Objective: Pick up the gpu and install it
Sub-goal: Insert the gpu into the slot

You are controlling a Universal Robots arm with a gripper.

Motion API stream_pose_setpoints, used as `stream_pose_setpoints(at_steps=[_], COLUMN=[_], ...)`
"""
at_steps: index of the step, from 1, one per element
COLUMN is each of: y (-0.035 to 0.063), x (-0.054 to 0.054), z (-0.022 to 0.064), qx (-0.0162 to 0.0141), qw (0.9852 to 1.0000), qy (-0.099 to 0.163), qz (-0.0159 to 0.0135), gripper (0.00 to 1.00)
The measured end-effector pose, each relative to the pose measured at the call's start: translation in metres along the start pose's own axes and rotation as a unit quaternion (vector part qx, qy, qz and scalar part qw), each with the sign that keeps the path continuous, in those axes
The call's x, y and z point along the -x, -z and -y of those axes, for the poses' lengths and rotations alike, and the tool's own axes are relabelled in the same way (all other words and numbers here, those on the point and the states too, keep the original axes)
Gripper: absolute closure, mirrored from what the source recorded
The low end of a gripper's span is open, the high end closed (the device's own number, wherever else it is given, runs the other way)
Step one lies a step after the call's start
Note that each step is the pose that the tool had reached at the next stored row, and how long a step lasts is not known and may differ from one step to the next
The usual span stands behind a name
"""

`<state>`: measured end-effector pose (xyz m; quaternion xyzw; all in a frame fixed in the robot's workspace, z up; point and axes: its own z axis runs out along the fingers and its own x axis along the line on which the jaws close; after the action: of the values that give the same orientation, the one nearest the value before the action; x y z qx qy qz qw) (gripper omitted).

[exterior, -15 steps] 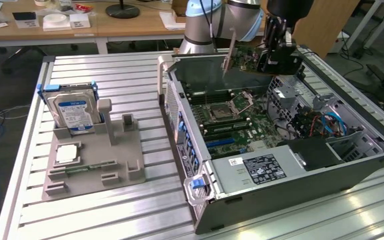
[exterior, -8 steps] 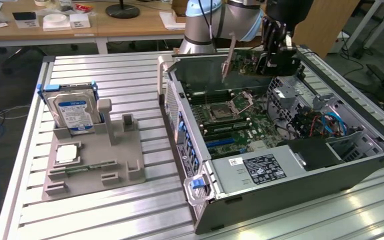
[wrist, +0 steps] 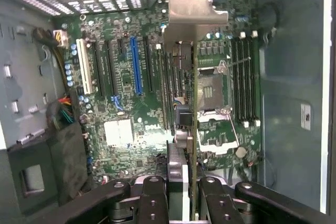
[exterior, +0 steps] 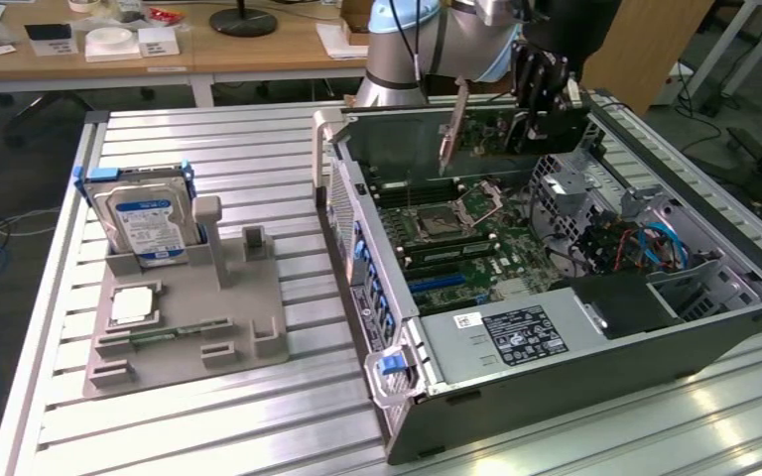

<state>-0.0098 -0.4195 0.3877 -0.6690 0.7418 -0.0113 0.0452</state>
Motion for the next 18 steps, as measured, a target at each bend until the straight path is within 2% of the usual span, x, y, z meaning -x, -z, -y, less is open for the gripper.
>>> stream_pose_setpoints(at_steps=[7,9,12,18], y=[-0.0109,-0.0128,-0.0152,-0.0153], x=[-0.003,-0.003,-0.003,-0.005], z=[-0.0006,-0.0005,-0.0008,-0.0011], qx=[0.0008,0.0014,0.0018,0.0019], qw=[0.9999,0.9998,0.9997,0.9997], qy=[0.015,0.017,0.02,0.02], qz=[0.0022,0.0078,0.0102,0.0108], gripper=[0.72,0.72,0.72,0.72])
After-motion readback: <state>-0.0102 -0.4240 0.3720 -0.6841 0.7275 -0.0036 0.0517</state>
